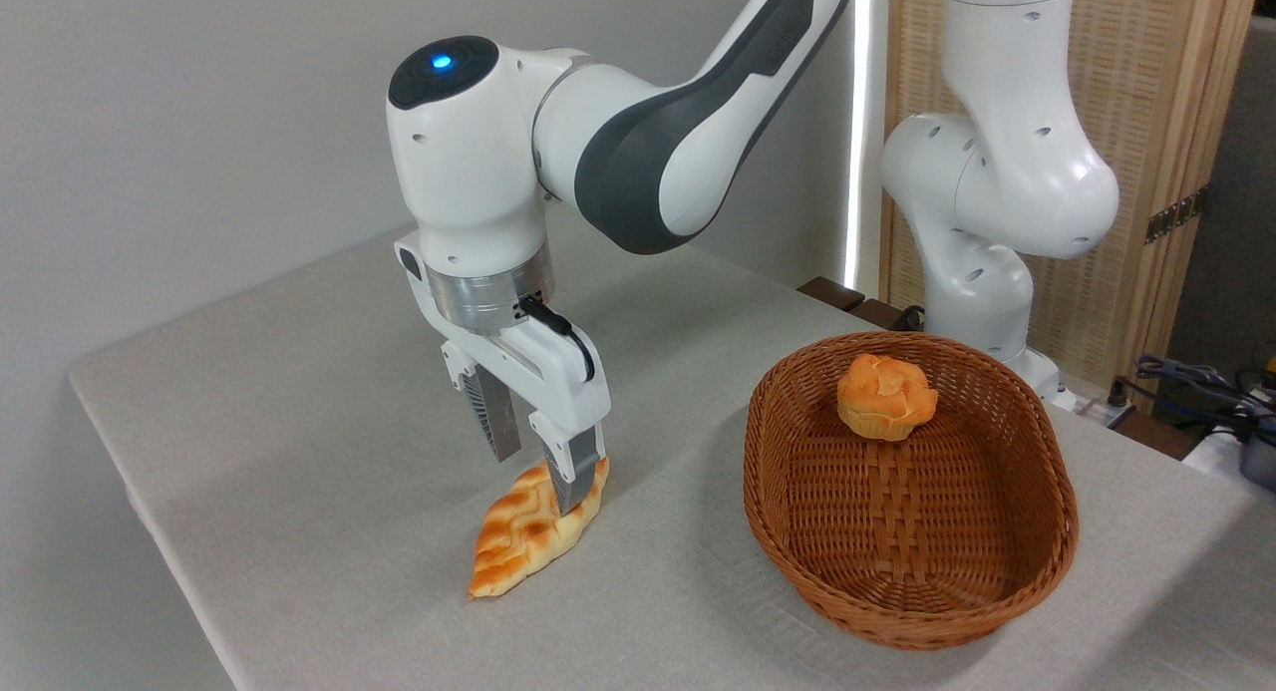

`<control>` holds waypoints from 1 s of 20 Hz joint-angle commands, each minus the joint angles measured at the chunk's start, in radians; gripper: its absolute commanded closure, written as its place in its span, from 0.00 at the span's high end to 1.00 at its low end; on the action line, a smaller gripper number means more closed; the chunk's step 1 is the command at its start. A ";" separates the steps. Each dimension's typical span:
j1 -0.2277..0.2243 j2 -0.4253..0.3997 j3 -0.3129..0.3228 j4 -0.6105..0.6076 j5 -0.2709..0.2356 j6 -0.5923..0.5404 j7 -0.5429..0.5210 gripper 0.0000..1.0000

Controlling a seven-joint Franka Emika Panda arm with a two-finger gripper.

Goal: Put bread into the basket
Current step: 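Lower the open gripper over the braided bread loaf, then close the gripper on the end of the braided loaf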

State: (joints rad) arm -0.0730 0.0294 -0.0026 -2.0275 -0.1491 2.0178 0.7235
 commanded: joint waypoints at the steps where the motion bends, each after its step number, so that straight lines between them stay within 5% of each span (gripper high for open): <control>1: -0.002 -0.006 -0.014 -0.016 0.049 0.013 -0.016 1.00; 20: -0.002 -0.006 -0.017 -0.025 0.100 0.002 -0.019 1.00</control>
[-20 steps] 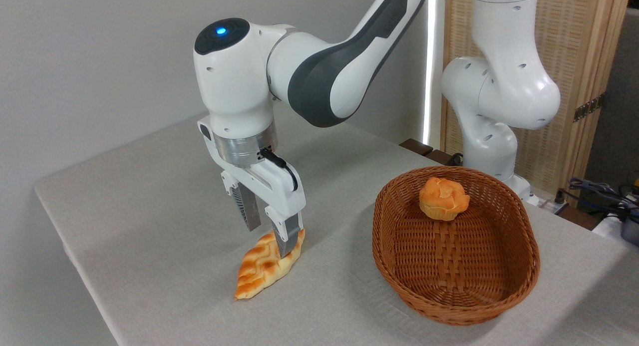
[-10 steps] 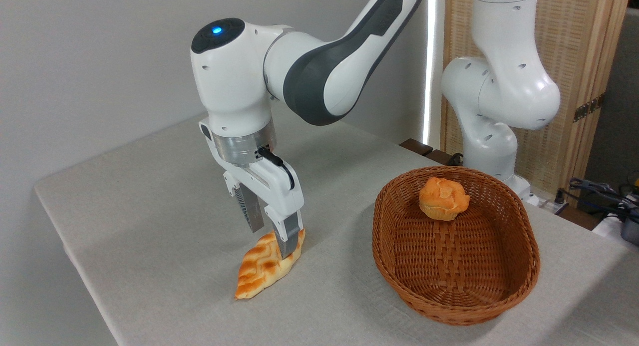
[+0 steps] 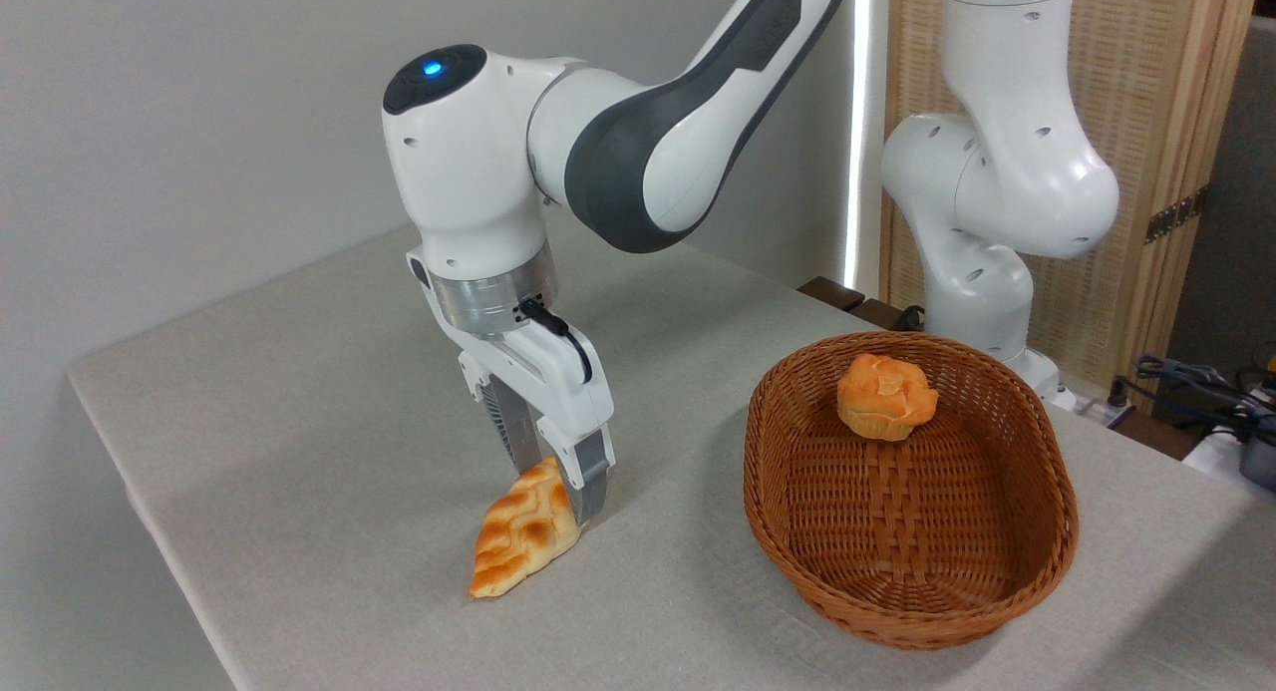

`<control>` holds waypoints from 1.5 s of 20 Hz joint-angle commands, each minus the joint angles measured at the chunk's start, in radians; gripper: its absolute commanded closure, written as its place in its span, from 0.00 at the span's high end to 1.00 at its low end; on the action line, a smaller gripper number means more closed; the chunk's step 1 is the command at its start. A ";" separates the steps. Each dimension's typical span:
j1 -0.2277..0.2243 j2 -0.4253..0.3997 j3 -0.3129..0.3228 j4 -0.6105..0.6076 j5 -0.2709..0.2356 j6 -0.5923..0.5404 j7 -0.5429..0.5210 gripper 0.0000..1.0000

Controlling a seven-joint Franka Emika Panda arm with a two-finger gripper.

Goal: Put bread into the basket
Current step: 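Close the gripper on the end of the braided loaf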

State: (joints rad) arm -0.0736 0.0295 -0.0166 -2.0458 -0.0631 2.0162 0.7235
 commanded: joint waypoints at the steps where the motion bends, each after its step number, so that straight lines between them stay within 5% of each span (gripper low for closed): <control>1: -0.002 -0.006 -0.002 -0.007 0.014 0.007 -0.019 1.00; 20: -0.002 0.029 -0.016 -0.008 0.003 0.050 -0.021 0.99; 22: -0.002 0.030 -0.016 -0.008 0.003 0.050 -0.019 0.78; 25: -0.002 0.032 -0.016 -0.008 -0.001 0.052 -0.018 0.34; 30: -0.002 0.040 -0.016 -0.007 -0.001 0.052 -0.013 0.09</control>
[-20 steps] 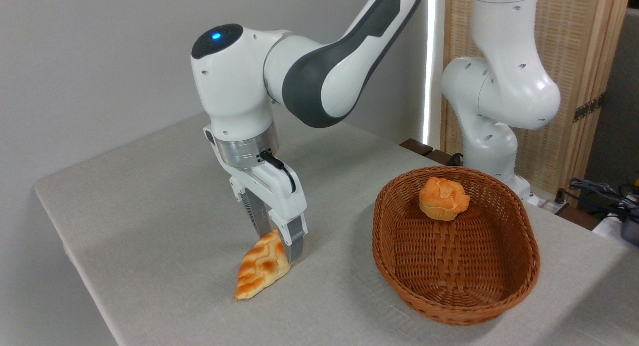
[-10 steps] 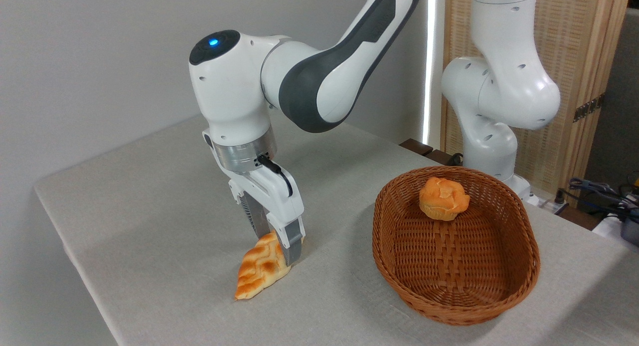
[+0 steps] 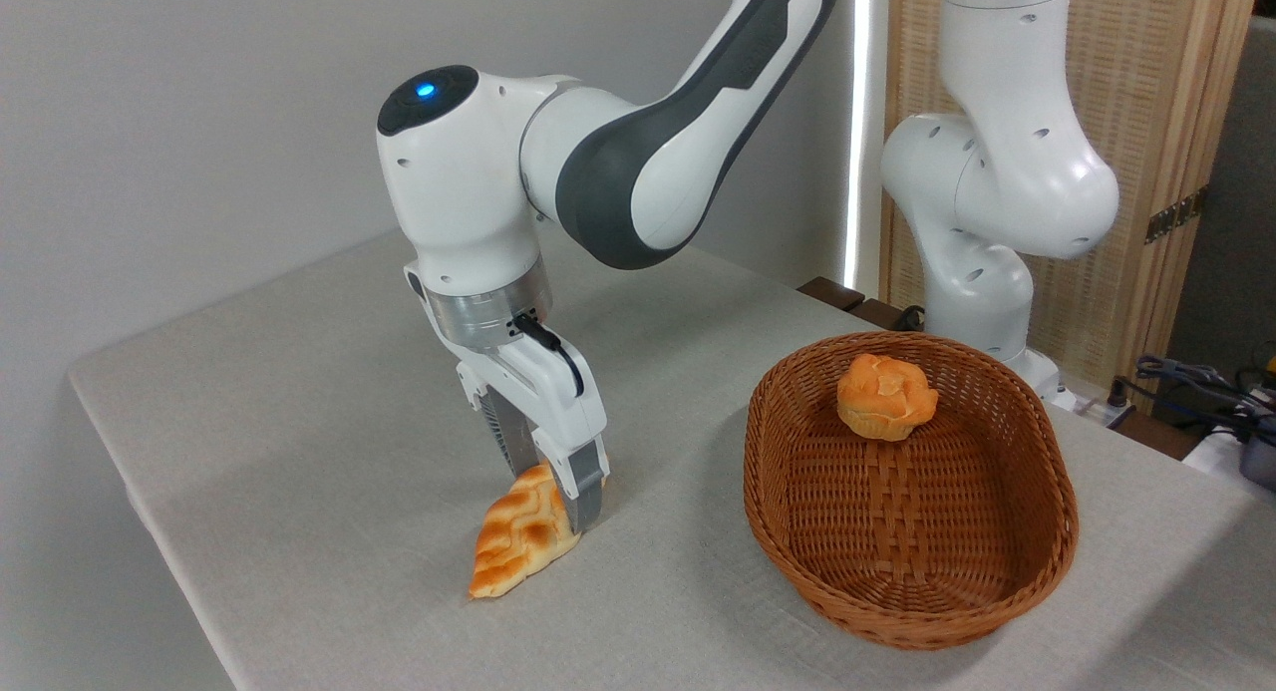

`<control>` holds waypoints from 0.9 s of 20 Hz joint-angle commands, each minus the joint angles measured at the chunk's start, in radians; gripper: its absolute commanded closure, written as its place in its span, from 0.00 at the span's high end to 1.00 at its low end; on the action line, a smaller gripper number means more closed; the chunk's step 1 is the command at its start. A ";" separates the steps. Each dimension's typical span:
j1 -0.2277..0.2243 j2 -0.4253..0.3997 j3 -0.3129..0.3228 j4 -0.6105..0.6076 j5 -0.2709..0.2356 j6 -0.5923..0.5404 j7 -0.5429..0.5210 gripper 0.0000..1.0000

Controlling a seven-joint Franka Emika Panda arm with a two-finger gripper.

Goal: Put bread into the basket
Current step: 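Lift the braided loaf and carry it over the wicker basket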

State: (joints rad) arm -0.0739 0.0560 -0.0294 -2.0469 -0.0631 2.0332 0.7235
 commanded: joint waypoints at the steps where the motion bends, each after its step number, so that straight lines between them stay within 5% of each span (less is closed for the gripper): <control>1: -0.001 0.013 -0.003 -0.006 -0.001 0.035 -0.010 0.09; 8: 0.002 -0.001 -0.003 0.026 -0.003 0.015 -0.007 0.09; 13: 0.003 -0.021 -0.003 0.164 -0.012 -0.161 0.002 0.10; 18: 0.014 -0.145 0.031 0.185 0.000 -0.391 0.233 0.10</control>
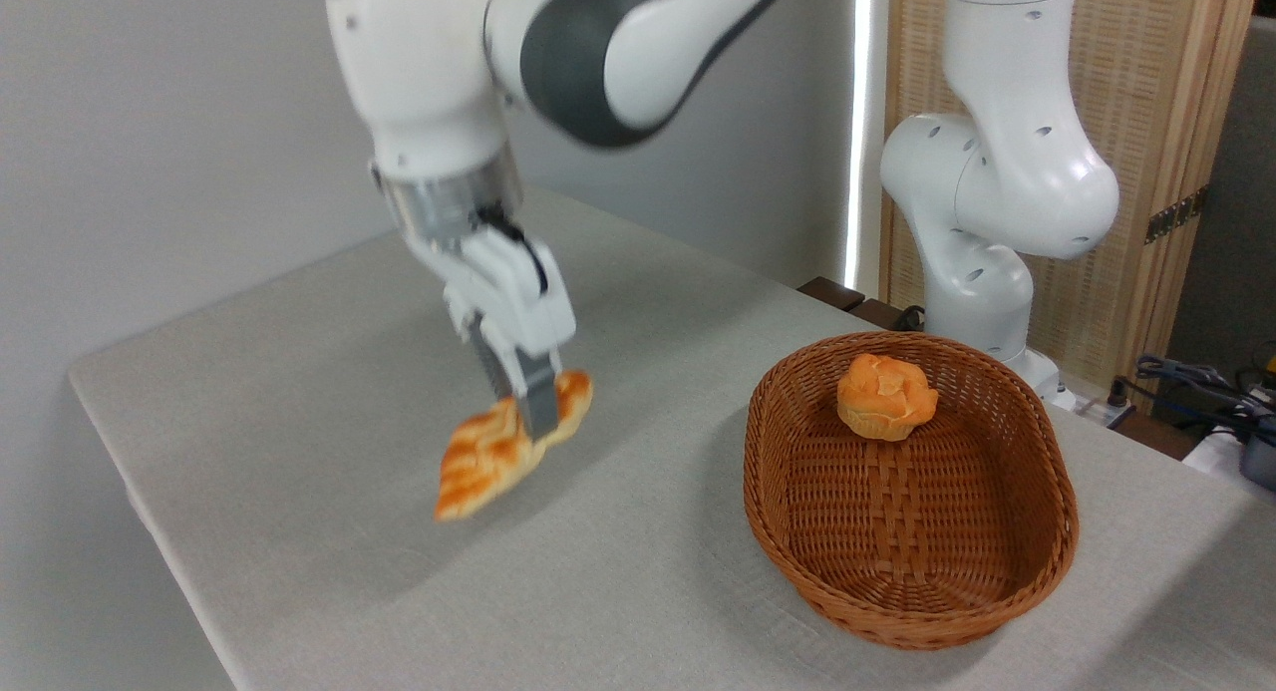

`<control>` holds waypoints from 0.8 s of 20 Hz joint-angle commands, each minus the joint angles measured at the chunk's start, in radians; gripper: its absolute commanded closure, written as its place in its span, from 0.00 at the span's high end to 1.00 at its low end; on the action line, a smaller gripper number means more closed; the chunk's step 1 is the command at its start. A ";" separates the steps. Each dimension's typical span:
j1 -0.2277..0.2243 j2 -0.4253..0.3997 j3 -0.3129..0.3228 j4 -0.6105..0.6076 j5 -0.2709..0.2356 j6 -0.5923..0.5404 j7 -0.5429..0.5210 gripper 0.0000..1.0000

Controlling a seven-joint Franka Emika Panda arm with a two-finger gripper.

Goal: Put bread into the basket
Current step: 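Lift the braided loaf and carry it over the wicker basket, then lower the loaf into the basket beside the orange bun and release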

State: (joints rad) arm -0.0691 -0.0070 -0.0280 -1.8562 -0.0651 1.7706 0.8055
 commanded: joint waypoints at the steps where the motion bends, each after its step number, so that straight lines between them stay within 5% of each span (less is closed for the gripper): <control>1: 0.009 -0.105 0.054 -0.011 0.008 -0.169 0.214 0.10; 7: -0.003 -0.293 0.264 -0.179 0.010 -0.249 0.480 0.11; 13: -0.093 -0.292 0.471 -0.230 0.037 -0.250 0.506 0.14; 16: -0.101 -0.268 0.485 -0.230 0.106 -0.237 0.511 0.14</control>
State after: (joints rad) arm -0.1373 -0.2884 0.4298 -2.0865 -0.0306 1.5211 1.3106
